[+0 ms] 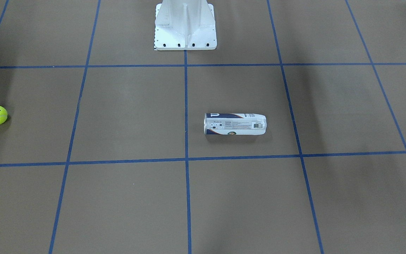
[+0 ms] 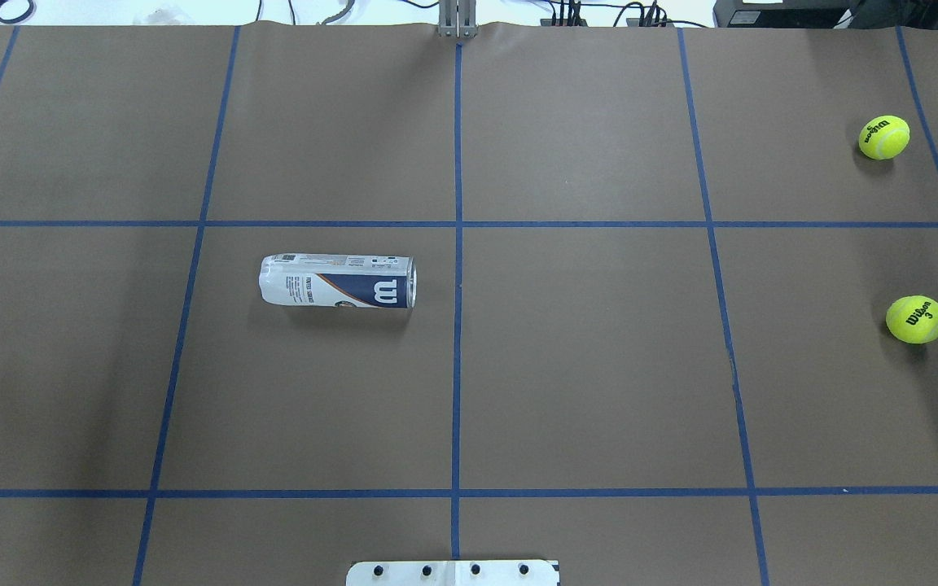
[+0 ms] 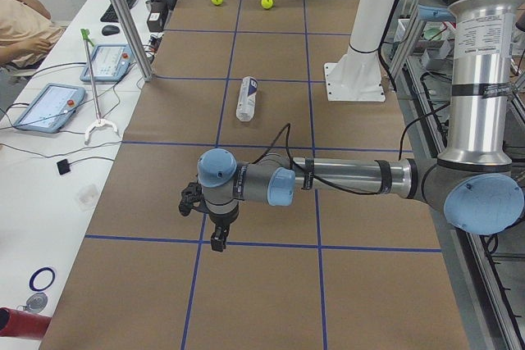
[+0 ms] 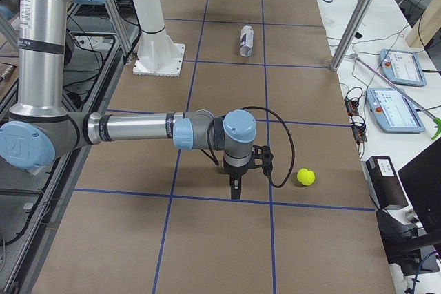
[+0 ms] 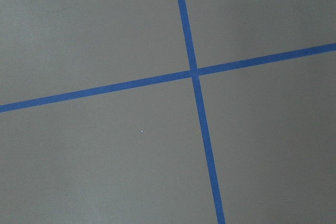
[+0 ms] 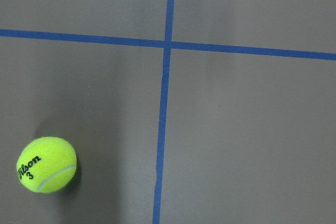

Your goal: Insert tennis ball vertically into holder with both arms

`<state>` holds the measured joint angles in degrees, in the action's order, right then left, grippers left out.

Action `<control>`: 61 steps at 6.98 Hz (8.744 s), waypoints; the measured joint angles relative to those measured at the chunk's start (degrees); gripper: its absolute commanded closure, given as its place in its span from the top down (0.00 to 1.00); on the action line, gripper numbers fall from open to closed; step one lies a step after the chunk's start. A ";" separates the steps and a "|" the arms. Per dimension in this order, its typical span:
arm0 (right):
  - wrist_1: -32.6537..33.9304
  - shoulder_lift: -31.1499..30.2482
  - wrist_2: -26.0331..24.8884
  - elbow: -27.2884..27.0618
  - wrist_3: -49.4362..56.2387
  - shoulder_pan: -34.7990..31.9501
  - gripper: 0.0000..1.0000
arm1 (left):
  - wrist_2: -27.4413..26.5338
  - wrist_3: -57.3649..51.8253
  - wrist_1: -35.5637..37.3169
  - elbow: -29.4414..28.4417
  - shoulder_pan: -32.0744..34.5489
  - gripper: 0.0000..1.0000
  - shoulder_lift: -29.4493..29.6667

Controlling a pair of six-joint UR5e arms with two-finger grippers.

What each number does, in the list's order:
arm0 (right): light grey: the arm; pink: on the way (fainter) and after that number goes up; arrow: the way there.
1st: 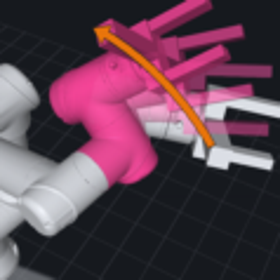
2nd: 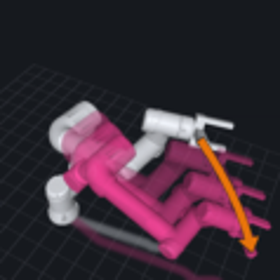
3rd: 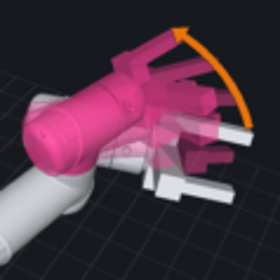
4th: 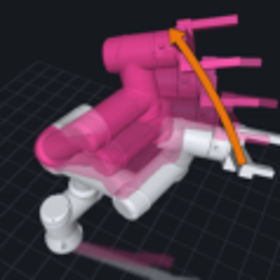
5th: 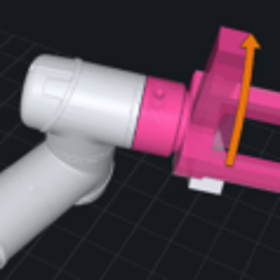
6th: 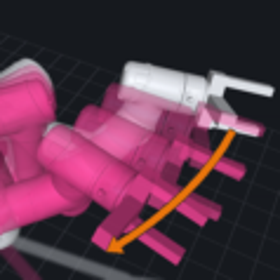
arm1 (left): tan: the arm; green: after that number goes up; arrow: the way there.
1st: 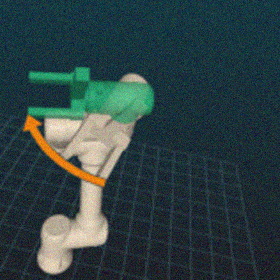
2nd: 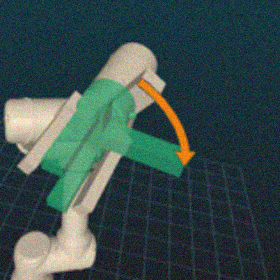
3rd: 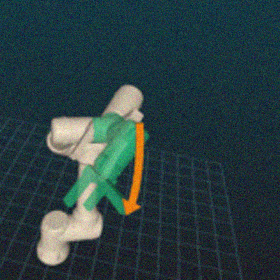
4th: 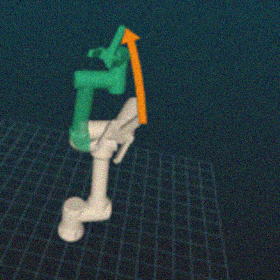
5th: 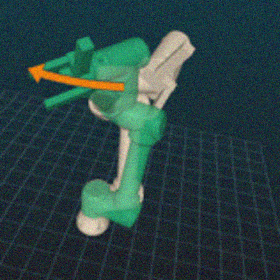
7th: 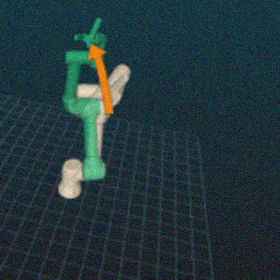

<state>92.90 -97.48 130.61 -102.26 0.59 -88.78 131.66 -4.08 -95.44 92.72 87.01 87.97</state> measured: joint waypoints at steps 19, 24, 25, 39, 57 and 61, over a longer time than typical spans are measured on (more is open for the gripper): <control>-8.18 0.68 0.19 1.89 -0.50 0.19 1.00 | -0.18 13.55 -30.26 -11.84 -14.46 0.99 23.07; -8.17 0.79 0.26 1.98 -0.56 0.19 1.00 | -1.94 13.63 -33.68 -10.39 -30.52 0.99 40.01; -8.18 0.78 0.28 1.97 -0.58 0.19 1.00 | -2.02 11.89 -33.63 -10.07 -31.57 0.99 41.26; -8.17 0.45 0.35 1.98 -0.59 0.19 1.00 | -25.58 -17.87 -11.84 -5.87 -53.82 0.99 43.24; -8.13 0.64 0.37 2.42 -0.59 0.19 1.00 | -31.17 -17.18 -9.56 -8.78 -58.45 0.77 43.60; -8.16 0.85 0.41 2.36 -0.58 0.19 1.00 | -31.45 -17.08 -9.64 -7.84 -58.35 0.71 43.67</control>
<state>84.74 -96.63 131.02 -99.91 0.00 -88.59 100.21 -21.17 -105.09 84.88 28.66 131.64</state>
